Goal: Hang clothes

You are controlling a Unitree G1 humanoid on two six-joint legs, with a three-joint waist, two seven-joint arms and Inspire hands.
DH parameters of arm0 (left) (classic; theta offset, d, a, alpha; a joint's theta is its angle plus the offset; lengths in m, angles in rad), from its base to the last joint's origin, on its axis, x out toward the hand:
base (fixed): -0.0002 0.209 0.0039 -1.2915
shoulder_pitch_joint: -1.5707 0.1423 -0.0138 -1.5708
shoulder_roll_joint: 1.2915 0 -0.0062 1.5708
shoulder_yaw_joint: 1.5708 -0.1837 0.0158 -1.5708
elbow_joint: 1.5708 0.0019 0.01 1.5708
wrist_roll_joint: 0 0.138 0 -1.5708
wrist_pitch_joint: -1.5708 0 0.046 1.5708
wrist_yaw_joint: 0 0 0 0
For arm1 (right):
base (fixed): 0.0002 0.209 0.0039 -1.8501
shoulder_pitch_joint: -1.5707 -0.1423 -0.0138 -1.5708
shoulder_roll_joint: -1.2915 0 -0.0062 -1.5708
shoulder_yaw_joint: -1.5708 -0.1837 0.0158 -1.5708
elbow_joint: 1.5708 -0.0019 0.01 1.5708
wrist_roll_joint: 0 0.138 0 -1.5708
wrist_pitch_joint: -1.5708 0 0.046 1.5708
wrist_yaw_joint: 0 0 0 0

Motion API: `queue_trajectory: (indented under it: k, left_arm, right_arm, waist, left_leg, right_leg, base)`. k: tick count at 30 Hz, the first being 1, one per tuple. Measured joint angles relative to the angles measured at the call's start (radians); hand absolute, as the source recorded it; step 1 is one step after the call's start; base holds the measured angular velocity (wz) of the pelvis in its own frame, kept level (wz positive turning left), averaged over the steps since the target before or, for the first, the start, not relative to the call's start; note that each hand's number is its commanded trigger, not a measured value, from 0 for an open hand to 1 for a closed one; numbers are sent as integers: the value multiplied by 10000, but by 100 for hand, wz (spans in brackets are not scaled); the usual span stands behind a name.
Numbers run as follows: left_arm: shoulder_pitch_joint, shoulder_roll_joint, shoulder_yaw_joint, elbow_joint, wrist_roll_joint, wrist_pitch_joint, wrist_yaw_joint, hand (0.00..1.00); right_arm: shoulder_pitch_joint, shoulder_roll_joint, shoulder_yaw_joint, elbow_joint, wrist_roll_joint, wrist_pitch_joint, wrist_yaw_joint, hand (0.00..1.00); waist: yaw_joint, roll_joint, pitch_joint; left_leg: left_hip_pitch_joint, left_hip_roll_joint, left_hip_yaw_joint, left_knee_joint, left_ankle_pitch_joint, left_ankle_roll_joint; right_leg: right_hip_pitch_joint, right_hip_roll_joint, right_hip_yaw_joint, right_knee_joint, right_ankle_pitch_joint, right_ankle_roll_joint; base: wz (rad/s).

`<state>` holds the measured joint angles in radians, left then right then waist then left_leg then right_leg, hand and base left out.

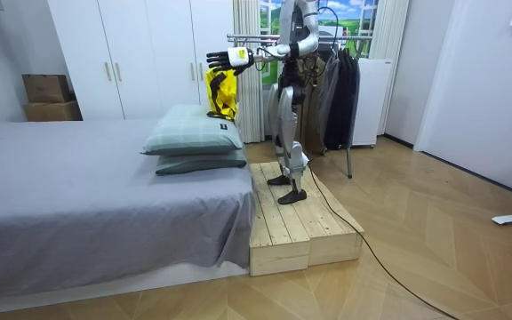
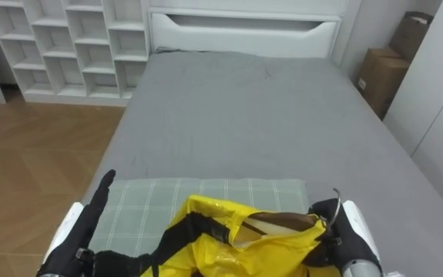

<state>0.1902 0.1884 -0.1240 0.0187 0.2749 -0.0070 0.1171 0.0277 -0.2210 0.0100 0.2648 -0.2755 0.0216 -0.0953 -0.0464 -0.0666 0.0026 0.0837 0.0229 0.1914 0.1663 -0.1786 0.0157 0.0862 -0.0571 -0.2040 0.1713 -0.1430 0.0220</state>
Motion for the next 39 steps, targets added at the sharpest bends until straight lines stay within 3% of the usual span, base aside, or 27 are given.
queue_trajectory:
  k: [6,15,19,24,27,30,31,32,33,34,35,36,38,39]
  left_arm:
    - [38,-6,-199,1078,-92,-3,258,0]
    - [245,-194,-339,1159,-86,-19,297,0]
    - [247,-199,-385,1188,-90,-122,296,0]
    - [268,-200,-387,1240,-58,-255,269,0]
    - [279,-231,-412,1437,-22,-264,236,0]
    - [274,-229,-428,1478,20,-261,276,0]
    - [269,-297,-361,1487,5,-262,299,0]
    - [262,-328,-296,1508,17,-262,321,0]
    - [251,-349,-253,1528,9,-261,331,0]
    - [186,-403,-146,1575,-30,-256,371,0]
    - [75,-502,-147,1692,-137,-212,489,0]
    - [12,-577,-162,1699,-271,-197,541,0]
    - [-151,-734,-229,1689,-697,-198,787,0]
    - [-228,-685,-224,1713,-720,-198,787,0]
  right_arm:
    - [304,133,84,25,-21,-7,-367,100]
    - [423,427,227,26,-30,-7,-453,100]
    - [431,447,473,188,99,-206,-616,100]
    - [388,757,492,896,38,-355,-725,100]
    - [427,963,489,1042,121,-368,-762,100]
    - [356,1036,498,1045,170,-414,-758,100]
    - [233,1039,511,1045,224,-414,-756,100]
    - [153,1087,516,1034,288,-413,-753,100]
    - [134,1111,532,1018,293,-413,-756,100]
    - [98,1116,621,995,300,-411,-755,100]
    - [174,1079,640,992,296,-397,-770,100]
    - [172,1040,642,1019,310,-392,-775,100]
    - [-106,989,745,1235,317,-393,-838,100]
    - [-200,991,834,1235,316,-401,-870,100]
  waist:
    - [14,58,26]
    - [80,64,22]
    - [174,60,16]
    - [190,-46,23]
    - [157,-96,40]
    - [31,-100,46]
    - [71,-60,44]
    - [155,-51,47]
    - [187,-42,44]
    - [394,21,124]
    - [391,49,146]
    - [403,17,149]
    - [684,-75,156]
    - [668,-102,202]
  left_leg:
    - [-22,1,19,-2,-1,0]
    - [-38,7,4,7,-3,0]
    - [-151,13,18,20,-3,0]
    - [-352,11,253,36,-6,7]
    - [-488,73,668,173,-89,67]
    - [-605,211,1538,566,-296,120]
    - [-585,382,2276,687,-439,120]
    - [-496,610,3109,752,-538,108]
    - [-436,747,3547,740,-587,83]
    - [-353,953,4448,688,-717,59]
    - [-121,1051,5433,717,-869,6]
    - [5,1050,5819,713,-920,-24]
    - [329,1050,7080,911,-1106,-183]
    - [311,1085,7182,1067,-1162,-211]
  right_leg:
    - [3,4,-2,-1,0,0]
    - [-43,13,39,3,0,0]
    - [-206,14,77,88,-1,0]
    - [-539,-9,203,206,-1,0]
    - [-935,3,521,428,3,-3]
    - [-1528,94,936,769,100,-69]
    - [-1793,213,1140,806,284,-116]
    - [-1962,308,682,619,600,-304]
    - [-1987,292,216,468,777,-438]
    - [-2034,181,-1171,717,741,-682]
    - [-2038,-203,-2338,1694,158,-679]
    - [-1985,-432,-2616,2126,-159,-651]
    - [-1704,-1103,-2822,2789,-722,-120]
    - [-1741,-1072,-2706,2662,-785,-175]
  base:
    - [0]
    - [0]
    - [0]
    - [-10]
    - [-37]
    - [-92]
    - [-177]
    - [-191]
    - [-206]
    - [-185]
    - [-171]
    - [-154]
    - [-164]
    - [-118]
